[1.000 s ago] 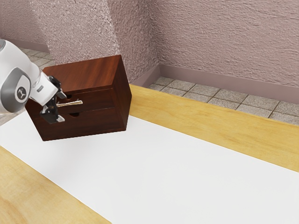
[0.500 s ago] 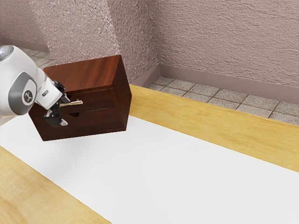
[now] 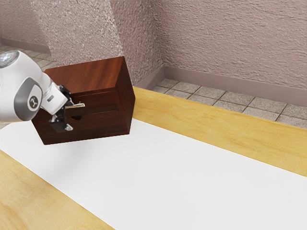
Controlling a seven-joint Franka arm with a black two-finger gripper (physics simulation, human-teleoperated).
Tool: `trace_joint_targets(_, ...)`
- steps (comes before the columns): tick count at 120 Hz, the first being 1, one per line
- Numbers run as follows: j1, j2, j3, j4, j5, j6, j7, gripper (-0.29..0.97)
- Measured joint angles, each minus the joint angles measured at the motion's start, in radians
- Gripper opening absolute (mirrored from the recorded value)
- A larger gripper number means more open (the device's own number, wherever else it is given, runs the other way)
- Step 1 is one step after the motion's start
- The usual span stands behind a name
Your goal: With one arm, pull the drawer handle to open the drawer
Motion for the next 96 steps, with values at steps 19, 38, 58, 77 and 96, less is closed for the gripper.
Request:
trace_joint_targets(19,0.002,-0.014,-0.004,-0.006,0.001,0.003,-0.003,0.58)
trace_joint_targets(38,0.002,-0.017,-0.003,-0.007,0.000,0.004,-0.011,0.48)
trace_joint_targets(58,-0.001,-0.059,-0.005,-0.036,-0.001,0.005,-0.020,0.35)
trace_joint_targets(77,-0.011,-0.067,-0.005,-0.042,-0.012,0.007,-0.026,0.30)
trace_joint_targets(96,-0.015,-0.084,-0.004,-0.065,-0.016,0.007,-0.032,0.26)
